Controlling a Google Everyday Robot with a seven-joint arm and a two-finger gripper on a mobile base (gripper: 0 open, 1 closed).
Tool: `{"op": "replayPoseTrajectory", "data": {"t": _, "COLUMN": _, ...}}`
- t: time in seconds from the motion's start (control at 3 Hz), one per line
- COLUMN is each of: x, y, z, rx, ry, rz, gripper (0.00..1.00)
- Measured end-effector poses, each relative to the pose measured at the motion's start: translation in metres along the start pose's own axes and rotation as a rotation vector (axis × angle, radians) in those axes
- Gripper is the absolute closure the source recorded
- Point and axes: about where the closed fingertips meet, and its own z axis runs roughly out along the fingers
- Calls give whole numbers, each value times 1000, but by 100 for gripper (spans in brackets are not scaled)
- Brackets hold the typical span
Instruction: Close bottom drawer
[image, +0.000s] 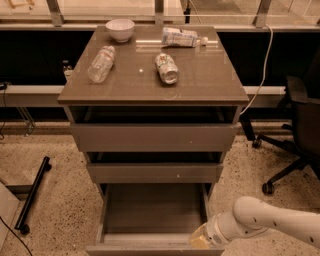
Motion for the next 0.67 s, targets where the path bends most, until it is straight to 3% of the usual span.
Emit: {"op": "replayPoseTrajectory", "data": {"t": 0.67, "x": 23, "y": -16, "z": 35, "rx": -51, "ry": -74, "rz": 39, "gripper": 100}}
